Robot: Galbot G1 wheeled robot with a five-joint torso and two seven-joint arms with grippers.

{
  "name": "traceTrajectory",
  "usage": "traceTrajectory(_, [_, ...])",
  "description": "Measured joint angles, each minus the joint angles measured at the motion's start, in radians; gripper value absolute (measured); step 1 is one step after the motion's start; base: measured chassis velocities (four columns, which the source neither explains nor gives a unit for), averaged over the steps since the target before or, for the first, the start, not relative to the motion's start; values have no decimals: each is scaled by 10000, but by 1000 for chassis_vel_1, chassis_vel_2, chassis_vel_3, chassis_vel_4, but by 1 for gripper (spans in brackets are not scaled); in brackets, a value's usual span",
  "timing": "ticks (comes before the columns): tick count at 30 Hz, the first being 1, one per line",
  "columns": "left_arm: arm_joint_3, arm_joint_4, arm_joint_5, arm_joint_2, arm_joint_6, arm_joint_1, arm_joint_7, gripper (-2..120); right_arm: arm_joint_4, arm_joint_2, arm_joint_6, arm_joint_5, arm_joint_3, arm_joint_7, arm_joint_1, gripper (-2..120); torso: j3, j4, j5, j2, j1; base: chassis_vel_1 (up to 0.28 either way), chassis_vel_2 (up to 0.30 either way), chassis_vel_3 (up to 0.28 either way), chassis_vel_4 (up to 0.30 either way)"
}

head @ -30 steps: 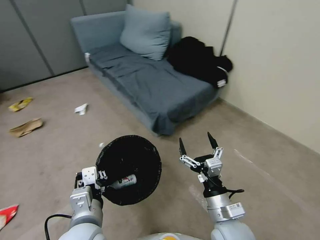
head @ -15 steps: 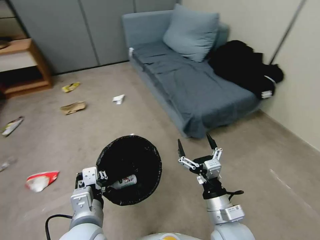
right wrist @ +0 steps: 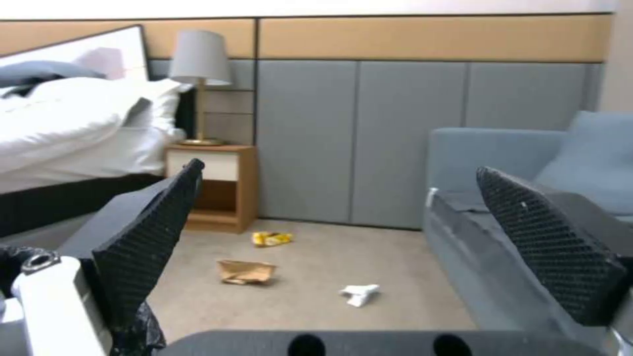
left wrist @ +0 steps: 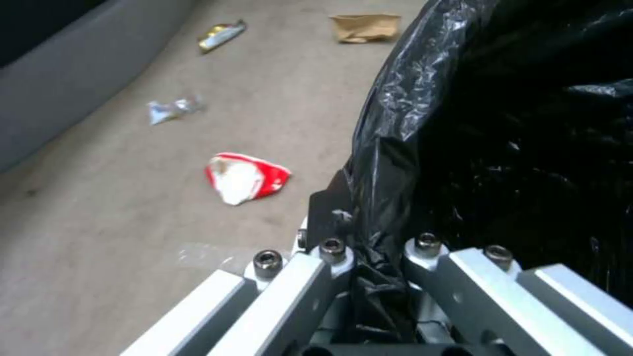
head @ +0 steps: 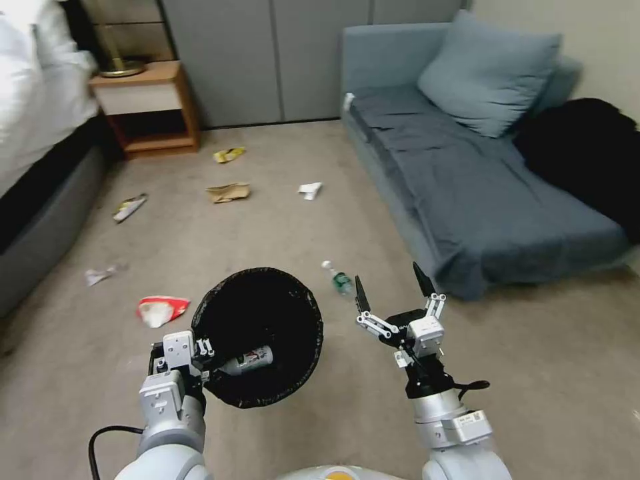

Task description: Pick up the trash bin, then pick up the garbage from the floor and place it into the trash bin.

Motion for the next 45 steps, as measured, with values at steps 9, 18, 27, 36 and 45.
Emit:
traceTrajectory(9, [10, -5, 7, -6, -214, 23, 6, 1, 15, 47, 104, -88, 6, -52, -88, 100, 0, -4, 0, 0, 0, 29, 28, 37, 40])
traceTrajectory(18, [40, -12, 52, -23, -271, 34, 6, 1, 69, 54, 113, -101, 32, -69, -94, 100, 0, -1, 0, 0, 0, 0, 0, 0, 0])
traceTrajectory(27, [124, -12, 42, -34, -274, 54, -28, 1, 120, 47, 112, 49, 121, -204, -77, 100, 0, -1, 1, 0, 0, 0, 0, 0, 0])
traceTrajectory(36, [132, -6, 60, -56, -256, 38, -89, 1, -38, 94, 231, -58, 22, -254, -67, 100, -1, 0, 0, 0, 0, 0, 0, 0, 0])
traceTrajectory(45, [146, -1, 61, -28, -211, -12, -96, 1, -58, 78, 247, -201, 8, -263, -37, 100, 0, -1, 0, 0, 0, -134, 116, 125, -120])
